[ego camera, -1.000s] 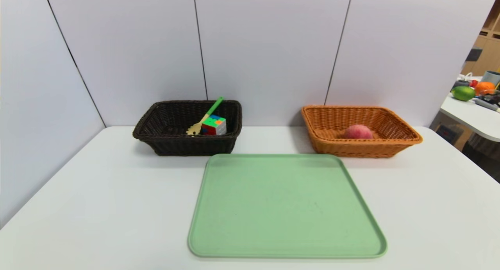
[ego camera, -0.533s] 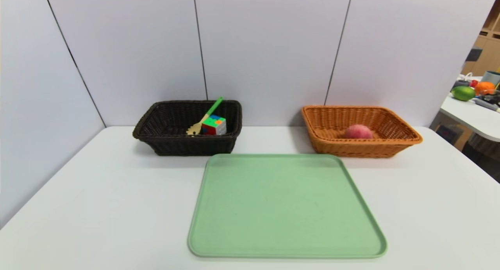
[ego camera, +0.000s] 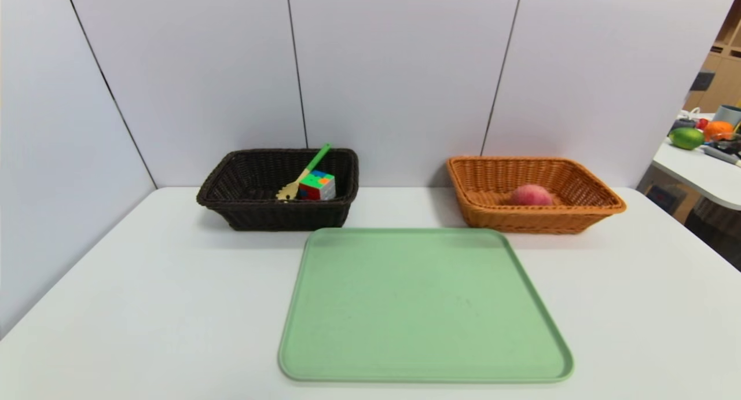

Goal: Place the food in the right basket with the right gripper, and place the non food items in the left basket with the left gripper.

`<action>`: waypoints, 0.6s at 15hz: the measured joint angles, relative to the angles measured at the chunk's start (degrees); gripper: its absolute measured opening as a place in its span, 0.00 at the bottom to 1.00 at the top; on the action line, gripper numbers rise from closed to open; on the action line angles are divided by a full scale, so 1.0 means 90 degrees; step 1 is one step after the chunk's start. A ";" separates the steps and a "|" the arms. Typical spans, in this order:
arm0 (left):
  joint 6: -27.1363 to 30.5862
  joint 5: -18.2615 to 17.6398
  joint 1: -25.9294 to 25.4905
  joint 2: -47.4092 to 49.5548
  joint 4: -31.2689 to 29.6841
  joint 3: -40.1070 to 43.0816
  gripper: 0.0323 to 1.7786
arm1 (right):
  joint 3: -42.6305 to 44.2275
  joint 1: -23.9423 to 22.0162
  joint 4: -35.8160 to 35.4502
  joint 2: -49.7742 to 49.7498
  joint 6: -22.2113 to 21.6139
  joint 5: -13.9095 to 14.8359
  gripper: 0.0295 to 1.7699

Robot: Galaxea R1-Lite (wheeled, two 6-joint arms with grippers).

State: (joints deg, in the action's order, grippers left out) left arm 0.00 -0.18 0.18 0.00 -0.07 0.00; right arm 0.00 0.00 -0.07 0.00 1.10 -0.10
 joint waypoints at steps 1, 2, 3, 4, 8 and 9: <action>0.0000 0.0000 0.0000 0.0000 0.0000 0.0000 0.95 | 0.0000 0.0003 0.0003 0.0000 0.0000 0.0003 0.76; 0.0000 0.0000 0.0000 0.0000 0.0000 0.0000 0.95 | 0.0000 0.0000 0.0000 0.0000 -0.0003 0.0005 0.79; 0.0000 0.0000 0.0000 0.0000 0.0000 0.0000 0.95 | 0.0000 0.0000 0.0000 0.0000 -0.0003 0.0003 0.81; 0.0000 0.0000 0.0000 0.0000 0.0000 0.0000 0.95 | 0.0000 0.0000 0.0000 0.0000 0.0005 0.0005 0.83; 0.0000 0.0000 0.0000 0.0000 0.0000 0.0000 0.95 | 0.0000 0.0000 0.0000 0.0000 -0.0005 0.0003 0.88; 0.0000 0.0003 0.0000 0.0000 0.0000 0.0000 0.95 | 0.0000 0.0000 0.0000 0.0000 -0.0003 0.0003 0.89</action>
State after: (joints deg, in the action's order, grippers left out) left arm 0.00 -0.16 0.18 0.00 -0.07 0.00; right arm 0.00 0.00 -0.07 0.00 1.07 -0.07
